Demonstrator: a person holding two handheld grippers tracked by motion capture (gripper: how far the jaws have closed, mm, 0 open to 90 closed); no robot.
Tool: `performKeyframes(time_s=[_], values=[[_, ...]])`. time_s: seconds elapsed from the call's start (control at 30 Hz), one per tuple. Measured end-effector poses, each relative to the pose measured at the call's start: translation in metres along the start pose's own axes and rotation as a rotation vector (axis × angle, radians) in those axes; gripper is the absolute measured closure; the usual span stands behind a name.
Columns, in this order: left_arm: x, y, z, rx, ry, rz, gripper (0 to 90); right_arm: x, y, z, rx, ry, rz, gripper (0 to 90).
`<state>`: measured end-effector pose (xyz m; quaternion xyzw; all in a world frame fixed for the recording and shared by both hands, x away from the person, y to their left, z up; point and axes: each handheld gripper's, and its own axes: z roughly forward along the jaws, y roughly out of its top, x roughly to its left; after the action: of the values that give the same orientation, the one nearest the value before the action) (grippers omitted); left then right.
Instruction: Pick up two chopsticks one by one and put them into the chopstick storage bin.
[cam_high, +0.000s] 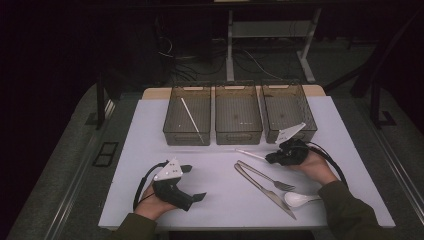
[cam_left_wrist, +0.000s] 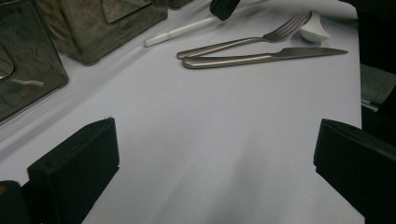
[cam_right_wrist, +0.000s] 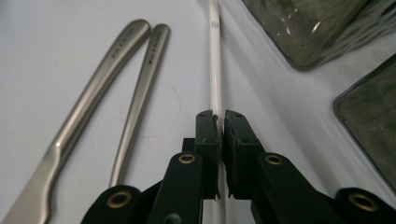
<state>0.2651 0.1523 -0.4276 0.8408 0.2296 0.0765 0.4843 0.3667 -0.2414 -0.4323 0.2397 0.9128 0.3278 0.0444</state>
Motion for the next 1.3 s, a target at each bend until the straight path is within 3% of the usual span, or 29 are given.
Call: performKeyframes(time_s=[0.33,0.57,0.8,1.0,1.3], values=[[0.001,0.000,-0.001,-0.007,0.005,-0.005,0.0,0.003,0.001,-0.020,-0.049,0.016,0.018,84.7],[0.001,0.000,-0.002,-0.009,0.008,-0.004,0.0,0.008,0.006,-0.037,-0.115,0.049,0.031,84.7],[0.001,0.000,-0.002,-0.013,0.012,-0.009,0.0,0.009,0.014,-0.051,-0.161,0.048,0.057,84.7],[0.003,-0.001,-0.003,-0.017,0.022,-0.012,0.0,0.011,0.031,-0.056,-0.181,0.015,0.086,84.6],[0.003,-0.002,-0.003,-0.026,0.020,-0.016,0.0,0.014,0.076,-0.041,-0.166,-0.019,0.133,84.6]])
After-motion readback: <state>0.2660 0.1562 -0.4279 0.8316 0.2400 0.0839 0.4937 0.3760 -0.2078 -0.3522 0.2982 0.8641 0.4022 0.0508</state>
